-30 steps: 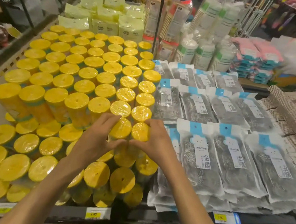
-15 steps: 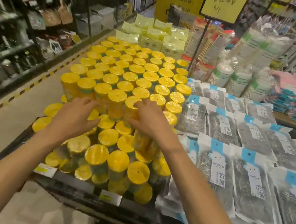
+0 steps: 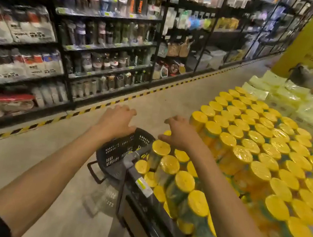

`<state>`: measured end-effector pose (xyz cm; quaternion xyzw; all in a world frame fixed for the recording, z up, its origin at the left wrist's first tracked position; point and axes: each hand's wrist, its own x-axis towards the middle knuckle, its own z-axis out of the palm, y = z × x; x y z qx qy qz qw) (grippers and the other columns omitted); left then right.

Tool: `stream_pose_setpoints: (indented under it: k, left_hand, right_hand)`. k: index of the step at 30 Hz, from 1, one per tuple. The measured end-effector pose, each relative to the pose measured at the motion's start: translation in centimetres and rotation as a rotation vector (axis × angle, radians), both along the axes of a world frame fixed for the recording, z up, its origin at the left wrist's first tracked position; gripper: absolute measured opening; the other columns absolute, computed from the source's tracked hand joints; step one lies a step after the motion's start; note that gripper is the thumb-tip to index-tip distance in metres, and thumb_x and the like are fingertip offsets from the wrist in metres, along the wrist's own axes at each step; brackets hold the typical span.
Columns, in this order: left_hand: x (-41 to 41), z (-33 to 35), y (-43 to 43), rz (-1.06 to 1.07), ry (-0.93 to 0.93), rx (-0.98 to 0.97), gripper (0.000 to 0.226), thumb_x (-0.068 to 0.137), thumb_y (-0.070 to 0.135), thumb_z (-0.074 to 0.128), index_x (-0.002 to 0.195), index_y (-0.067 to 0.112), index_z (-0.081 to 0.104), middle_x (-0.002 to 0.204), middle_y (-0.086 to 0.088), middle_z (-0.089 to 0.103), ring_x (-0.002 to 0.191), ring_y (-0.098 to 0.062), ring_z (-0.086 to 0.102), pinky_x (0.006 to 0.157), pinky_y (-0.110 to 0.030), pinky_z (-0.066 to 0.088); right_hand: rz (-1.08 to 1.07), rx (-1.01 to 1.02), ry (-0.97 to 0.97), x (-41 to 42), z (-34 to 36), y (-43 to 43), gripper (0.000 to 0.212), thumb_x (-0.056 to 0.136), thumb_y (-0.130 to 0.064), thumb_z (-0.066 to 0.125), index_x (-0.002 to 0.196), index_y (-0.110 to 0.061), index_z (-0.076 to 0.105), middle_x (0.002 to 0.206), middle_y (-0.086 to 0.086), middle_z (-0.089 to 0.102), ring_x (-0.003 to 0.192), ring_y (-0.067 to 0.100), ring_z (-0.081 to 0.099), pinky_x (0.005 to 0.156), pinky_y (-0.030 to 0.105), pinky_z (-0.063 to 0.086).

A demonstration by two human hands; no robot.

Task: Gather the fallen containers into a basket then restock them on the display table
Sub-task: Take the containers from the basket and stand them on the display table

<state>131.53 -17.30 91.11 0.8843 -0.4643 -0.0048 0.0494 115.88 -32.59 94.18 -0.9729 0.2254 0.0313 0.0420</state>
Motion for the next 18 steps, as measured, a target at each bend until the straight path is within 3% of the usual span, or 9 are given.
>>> stream_pose_setpoints:
  k: [11, 18]
  left_hand:
    - [20.3, 0.5, 9.7, 0.076, -0.008, 0.121, 0.058, 0.093, 0.046, 0.055, 0.144, 0.022, 0.040, 0.139, -0.007, 0.048, 0.127, -0.030, 0.045, 0.102, -0.050, 0.042]
    - [30.5, -0.1, 8.9, 0.034, 0.003, 0.223, 0.059, 0.092, 0.049, 0.055, 0.142, 0.021, 0.042, 0.137, -0.009, 0.048, 0.124, -0.030, 0.048, 0.097, -0.051, 0.045]
  right_hand:
    - [0.011, 0.017, 0.008, 22.6, -1.5, 6.7, 0.067, 0.090, -0.051, 0.063, 0.145, -0.018, 0.043, 0.143, 0.011, 0.045, 0.130, 0.032, 0.043, 0.105, 0.045, 0.042]
    - [-0.068, 0.079, 0.076, 32.3, -4.4, 6.4, 0.072, 0.089, -0.051, 0.063, 0.147, -0.015, 0.039, 0.145, 0.014, 0.041, 0.131, 0.035, 0.040, 0.105, 0.045, 0.042]
